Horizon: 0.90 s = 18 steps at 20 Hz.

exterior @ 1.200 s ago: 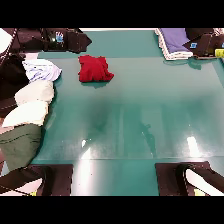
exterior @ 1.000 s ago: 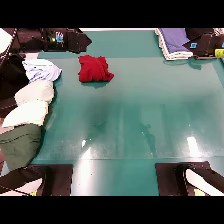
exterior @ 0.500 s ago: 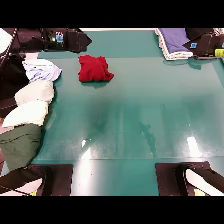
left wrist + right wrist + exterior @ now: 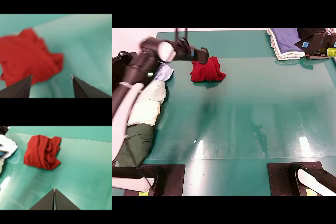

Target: Fold the shirts.

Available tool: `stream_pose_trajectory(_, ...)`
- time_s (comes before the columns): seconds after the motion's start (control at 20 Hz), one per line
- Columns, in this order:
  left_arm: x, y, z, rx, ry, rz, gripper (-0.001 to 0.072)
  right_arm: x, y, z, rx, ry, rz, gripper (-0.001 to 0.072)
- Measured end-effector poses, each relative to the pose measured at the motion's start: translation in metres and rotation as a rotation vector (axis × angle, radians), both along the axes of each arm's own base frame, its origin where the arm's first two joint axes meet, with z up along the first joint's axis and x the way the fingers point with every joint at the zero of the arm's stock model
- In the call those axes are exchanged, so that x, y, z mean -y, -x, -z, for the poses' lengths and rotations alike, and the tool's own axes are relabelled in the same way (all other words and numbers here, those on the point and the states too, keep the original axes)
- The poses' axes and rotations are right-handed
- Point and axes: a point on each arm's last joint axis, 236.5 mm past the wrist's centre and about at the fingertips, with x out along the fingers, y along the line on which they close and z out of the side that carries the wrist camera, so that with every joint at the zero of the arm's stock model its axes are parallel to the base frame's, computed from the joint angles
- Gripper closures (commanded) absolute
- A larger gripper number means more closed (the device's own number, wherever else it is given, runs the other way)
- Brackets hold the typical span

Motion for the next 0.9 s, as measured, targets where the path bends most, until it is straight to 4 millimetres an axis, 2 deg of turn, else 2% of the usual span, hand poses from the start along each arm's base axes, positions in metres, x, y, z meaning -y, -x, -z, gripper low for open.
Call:
stream_pose_trajectory(0.1,-0.013,-0.023,0.046,-0.055,-0.013,-0.057,0.0115,-0.001,0.001,0.000,-0.002,-0.005,-0.004,0.0695)
stream_pose_trajectory(0.2,-0.025,-0.042,0.082,-0.094,0.003,-0.104,0.0115,-0.003,0.002,0.000,-0.007,-0.008,-0.011,0.0695)
stream_pose_trajectory(0.35,-0.034,-0.062,0.119,-0.132,0.077,-0.161,0.0116,-0.005,0.005,0.003,-0.021,-0.007,-0.022,0.0695)
stream_pose_trajectory(0.5,-0.034,-0.071,0.142,-0.154,0.122,-0.187,0.0118,-0.006,0.007,0.004,-0.028,-0.007,-0.029,0.0695)
stream_pose_trajectory(0.55,-0.034,-0.074,0.146,-0.154,0.132,-0.193,0.0152,-0.006,0.007,0.004,-0.028,-0.007,-0.029,0.0695)
stream_pose_trajectory(0.6,-0.035,-0.075,0.149,-0.155,0.139,-0.199,0.0365,-0.006,0.007,0.004,-0.029,-0.007,-0.029,0.0695)
stream_pose_trajectory(0.65,-0.035,-0.078,0.149,-0.151,0.145,-0.201,0.0621,-0.006,0.007,0.004,-0.029,-0.007,-0.030,0.0695)
stream_pose_trajectory(0.7,-0.034,-0.080,0.146,-0.142,0.153,-0.202,0.0678,-0.006,0.007,0.004,-0.028,-0.007,-0.029,0.0695)
stream_pose_trajectory(0.8,-0.032,-0.085,0.132,-0.125,0.166,-0.200,0.0679,-0.006,0.007,0.003,-0.027,-0.008,-0.028,0.0695)
stream_pose_trajectory(0.9,-0.031,-0.089,0.097,-0.088,0.183,-0.193,0.0680,-0.006,0.007,0.003,-0.024,-0.008,-0.027,0.0695)
